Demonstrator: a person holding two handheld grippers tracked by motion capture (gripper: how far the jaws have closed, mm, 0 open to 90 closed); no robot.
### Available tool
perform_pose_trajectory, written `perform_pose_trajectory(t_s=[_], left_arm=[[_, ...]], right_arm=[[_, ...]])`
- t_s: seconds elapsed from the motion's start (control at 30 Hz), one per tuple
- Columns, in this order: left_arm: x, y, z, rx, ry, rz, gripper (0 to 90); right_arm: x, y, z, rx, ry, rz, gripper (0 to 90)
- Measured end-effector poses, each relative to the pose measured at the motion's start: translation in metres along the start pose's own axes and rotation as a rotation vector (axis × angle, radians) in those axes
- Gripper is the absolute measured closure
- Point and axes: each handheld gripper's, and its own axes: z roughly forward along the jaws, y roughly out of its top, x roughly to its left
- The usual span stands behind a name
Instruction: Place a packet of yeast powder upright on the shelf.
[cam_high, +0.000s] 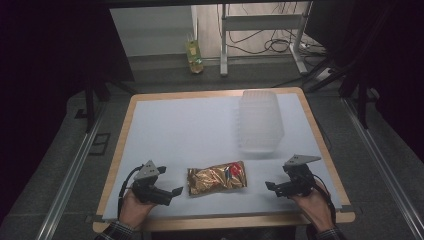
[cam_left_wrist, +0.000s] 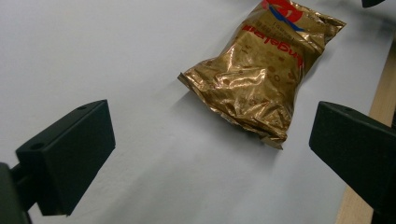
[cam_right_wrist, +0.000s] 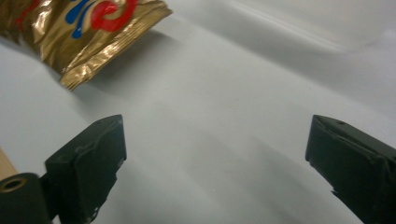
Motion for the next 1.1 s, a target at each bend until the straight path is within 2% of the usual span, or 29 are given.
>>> perform_pose_trajectory(t_s=[0.1,0.17,0.2,0.27,0.37,0.6,0.8,1.03,1.1], left_arm=[[-0.0003,-0.0002,0.0032,0.024,0.026,0.027,2.7],[-0.0009,-0.0002,0.0037,0.027,0.027,0.033,3.7],[-0.0028,-0.0002,0.0047,0.034,0.032,0.053,4.6],[-0.004,-0.0002,0.0055,0.038,0.037,0.064,5.5],[-0.0046,-0.0005,0.0072,0.041,0.038,0.065,5.9],[-0.005,0.0003,0.0061,0.04,0.045,0.076,9.8],[-0.0065,0.0014,0.0052,0.043,0.039,0.094,16.1],[-0.0077,0.0039,0.0034,0.031,0.017,0.092,29.0],[-0.0089,0.0058,0.0014,0.011,0.01,0.094,33.4]], right_arm=[[0.0028,-0.0009,0.0031,-0.023,0.027,-0.036,5.4],[0.0051,-0.0013,0.0046,-0.011,0.026,-0.06,5.2],[0.0069,-0.0021,0.0056,-0.002,0.003,-0.087,4.7],[0.009,-0.0033,0.0069,0.001,-0.032,-0.114,3.5],[0.0092,-0.0036,0.0075,0.007,-0.023,-0.102,3.2],[0.0056,-0.0043,0.0058,-0.019,0.008,-0.058,3.2],[0.0075,-0.004,0.0074,-0.005,0.002,-0.083,3.2],[0.008,-0.0036,0.0068,-0.003,0.001,-0.089,3.1],[0.007,-0.0036,0.0063,-0.009,0.0,-0.085,3.1]])
